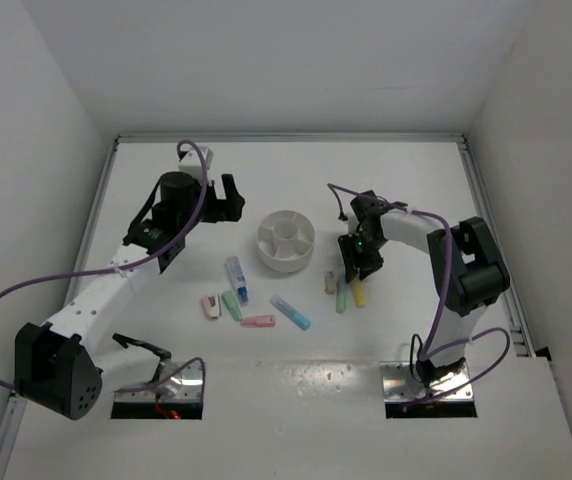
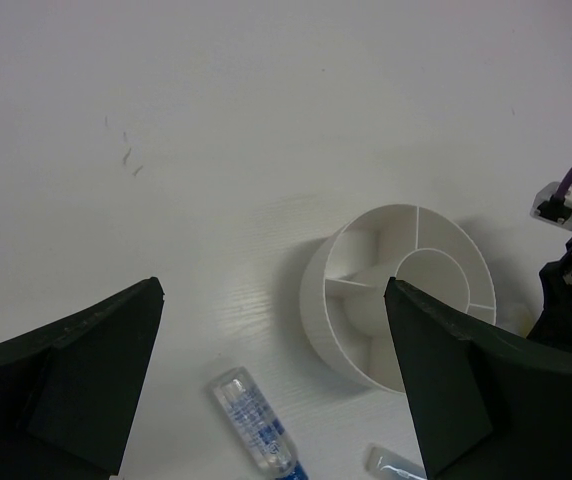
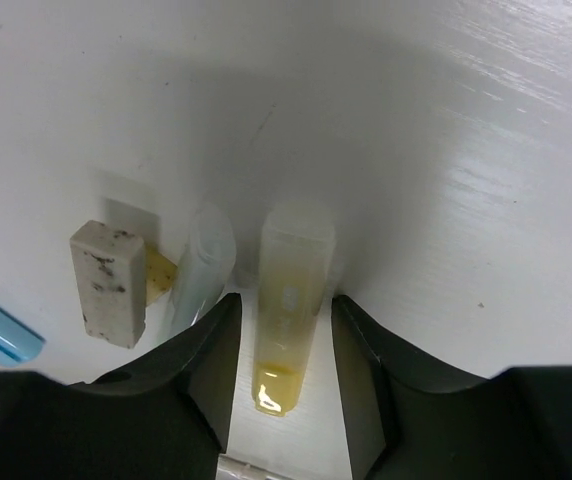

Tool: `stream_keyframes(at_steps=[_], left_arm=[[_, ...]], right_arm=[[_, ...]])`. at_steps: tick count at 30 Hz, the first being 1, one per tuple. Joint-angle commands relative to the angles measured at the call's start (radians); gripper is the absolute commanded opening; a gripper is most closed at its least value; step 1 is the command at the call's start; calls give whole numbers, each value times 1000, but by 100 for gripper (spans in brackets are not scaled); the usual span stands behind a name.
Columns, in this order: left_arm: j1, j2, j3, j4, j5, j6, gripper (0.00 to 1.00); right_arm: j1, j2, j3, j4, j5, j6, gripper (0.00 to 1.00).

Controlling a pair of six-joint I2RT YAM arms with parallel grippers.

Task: Sort the stationery into containers
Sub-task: Pick up the pen from the center of the board.

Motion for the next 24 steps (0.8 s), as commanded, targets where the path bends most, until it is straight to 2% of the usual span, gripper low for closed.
stream_keyframes(at_steps=[1, 3, 6, 11, 16, 20, 24], left_arm=[[-6, -27, 18, 16, 11, 10, 100], [-6, -27, 28, 16, 20, 10, 100], [-6, -27, 28, 16, 20, 10, 100], [-6, -27, 28, 16, 20, 10, 100], [-6, -27, 28, 16, 20, 10, 100], [-6, -27, 28, 16, 20, 10, 100], [-6, -27, 28, 16, 20, 10, 100]], right_arm=[[7, 51, -19, 62, 88, -4, 43], [7, 42, -30, 62, 102, -14, 43], [7, 31, -48, 62, 125, -33, 37], [7, 42, -59, 62, 125, -43, 17], [7, 42, -59, 62, 125, -43, 19], [7, 42, -59, 71, 134, -52, 15], [7, 42, -59, 71, 154, -61, 33]])
